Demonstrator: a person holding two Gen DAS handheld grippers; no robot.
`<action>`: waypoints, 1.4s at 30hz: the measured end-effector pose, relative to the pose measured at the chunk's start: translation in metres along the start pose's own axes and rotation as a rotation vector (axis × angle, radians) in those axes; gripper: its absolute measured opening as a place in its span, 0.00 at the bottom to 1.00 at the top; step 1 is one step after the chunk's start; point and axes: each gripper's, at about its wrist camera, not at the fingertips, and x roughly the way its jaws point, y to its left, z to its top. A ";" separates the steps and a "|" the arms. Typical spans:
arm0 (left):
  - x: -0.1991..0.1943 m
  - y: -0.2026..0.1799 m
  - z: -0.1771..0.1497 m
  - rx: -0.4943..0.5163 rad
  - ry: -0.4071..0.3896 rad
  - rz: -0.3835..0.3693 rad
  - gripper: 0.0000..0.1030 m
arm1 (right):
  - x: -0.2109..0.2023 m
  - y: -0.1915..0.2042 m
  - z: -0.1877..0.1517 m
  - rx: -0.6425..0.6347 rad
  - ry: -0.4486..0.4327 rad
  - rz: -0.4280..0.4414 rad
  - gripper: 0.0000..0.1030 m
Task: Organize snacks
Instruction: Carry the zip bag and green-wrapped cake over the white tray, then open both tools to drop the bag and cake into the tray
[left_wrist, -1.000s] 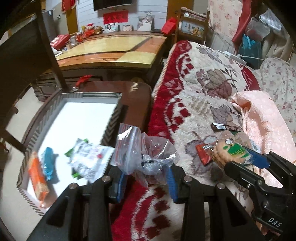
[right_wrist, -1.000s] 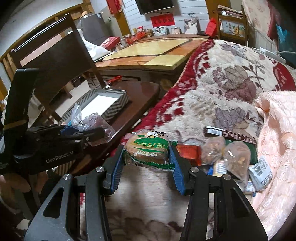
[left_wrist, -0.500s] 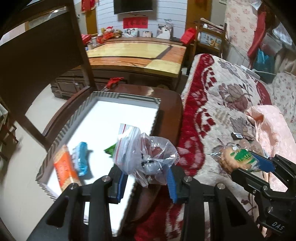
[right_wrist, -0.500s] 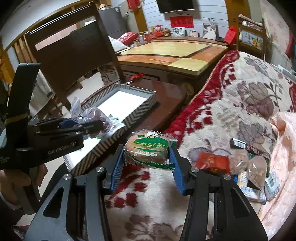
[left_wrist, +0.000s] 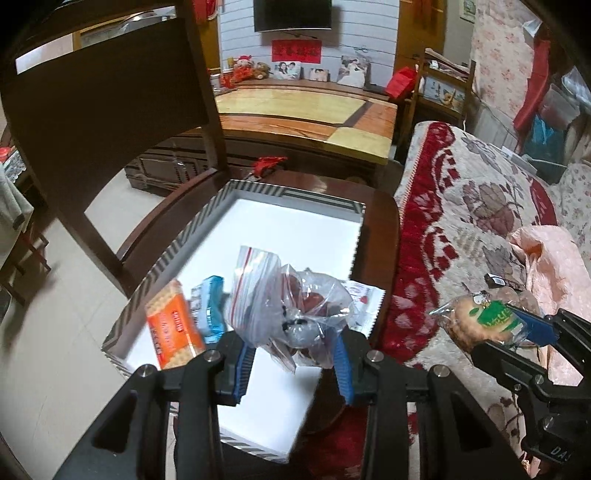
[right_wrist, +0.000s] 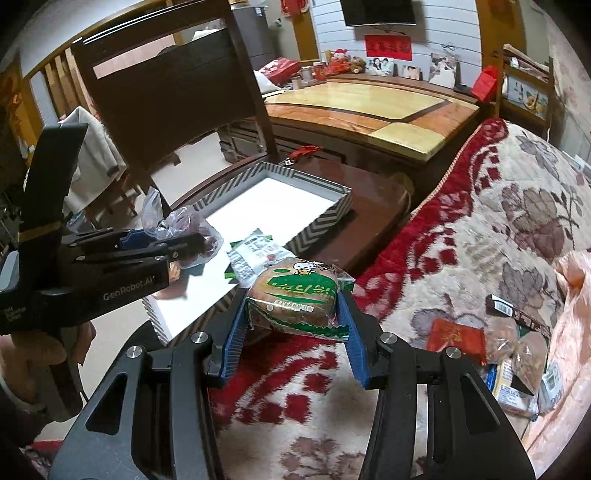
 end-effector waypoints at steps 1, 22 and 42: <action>0.000 0.002 0.000 -0.004 -0.001 0.002 0.38 | 0.002 0.002 0.001 -0.003 0.001 0.001 0.46; 0.016 0.051 0.002 -0.086 0.015 0.046 0.39 | 0.039 0.042 0.026 -0.107 0.039 0.001 0.46; 0.055 0.081 -0.001 -0.137 0.082 0.083 0.39 | 0.106 0.054 0.048 -0.124 0.120 0.031 0.46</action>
